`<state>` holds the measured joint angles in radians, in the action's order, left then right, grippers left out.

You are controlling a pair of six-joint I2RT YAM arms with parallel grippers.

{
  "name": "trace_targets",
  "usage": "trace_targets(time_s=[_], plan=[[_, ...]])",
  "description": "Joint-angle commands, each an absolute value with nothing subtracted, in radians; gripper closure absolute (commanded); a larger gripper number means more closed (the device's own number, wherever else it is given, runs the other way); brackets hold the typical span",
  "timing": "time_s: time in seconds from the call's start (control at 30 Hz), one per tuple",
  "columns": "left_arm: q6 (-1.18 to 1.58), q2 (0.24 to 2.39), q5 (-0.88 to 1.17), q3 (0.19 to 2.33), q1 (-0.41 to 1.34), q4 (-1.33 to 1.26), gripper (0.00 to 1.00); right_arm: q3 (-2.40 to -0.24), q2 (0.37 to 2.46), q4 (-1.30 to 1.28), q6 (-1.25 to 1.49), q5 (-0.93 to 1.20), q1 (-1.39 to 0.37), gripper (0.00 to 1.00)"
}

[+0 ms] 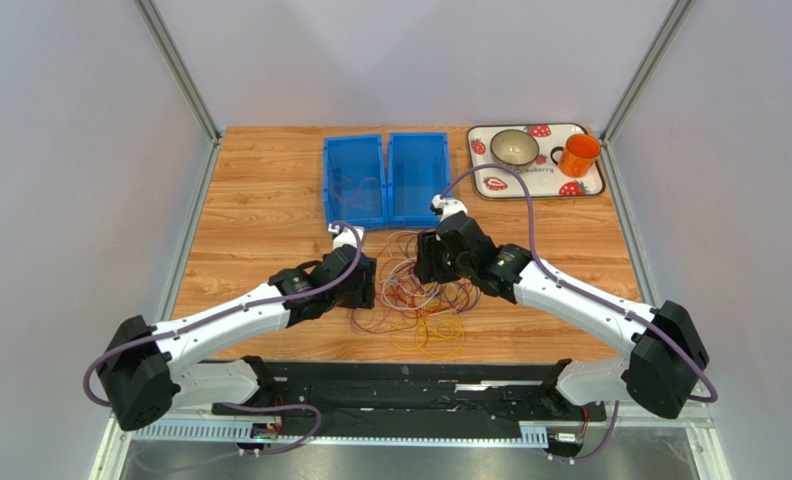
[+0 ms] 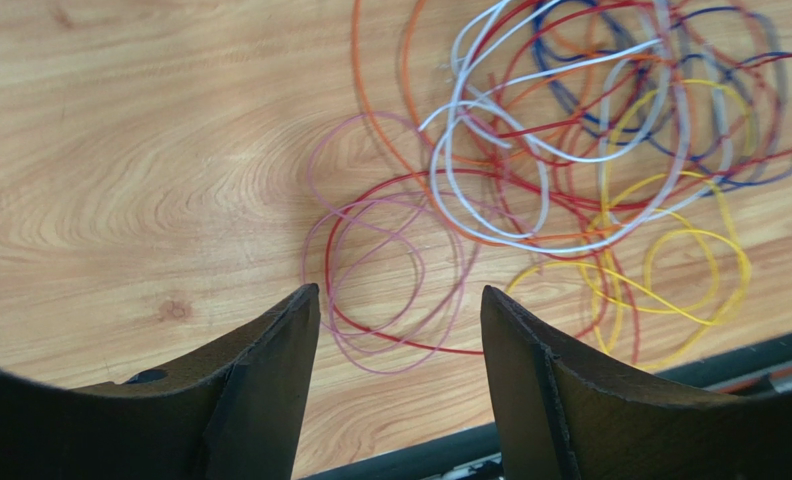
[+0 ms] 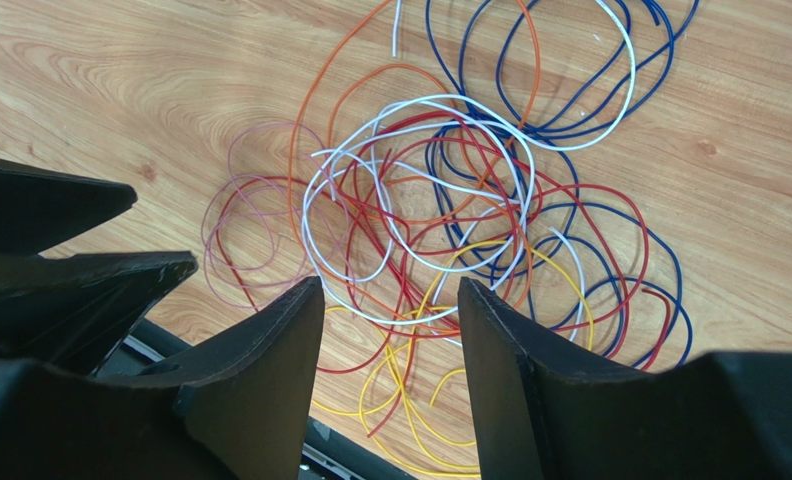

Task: Untangle the cables

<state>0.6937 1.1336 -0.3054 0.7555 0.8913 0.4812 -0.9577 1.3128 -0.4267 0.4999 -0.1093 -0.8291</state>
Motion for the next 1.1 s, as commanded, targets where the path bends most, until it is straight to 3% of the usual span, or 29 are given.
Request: trace_targets(time_s=[0.0,0.17,0.63,1.07], plan=[[0.735,1.206,-0.331,0.738,0.894,0.414,0.33,-0.953,1.296,-0.413,0.489,-0.130,-0.833,0.44],[0.735,1.301,-0.281,0.718,0.896,0.336,0.40,-0.939,1.307,-0.394,0.485,-0.127,-0.836,0.45],[0.782,1.414,-0.249,0.692,0.940,0.262,0.46,-0.910,1.345,-0.367,0.465,-0.112,-0.834,0.46],[0.801,1.514,-0.255,0.742,0.983,0.245,0.41,-0.890,1.345,-0.364,0.449,-0.132,-0.834,0.46]])
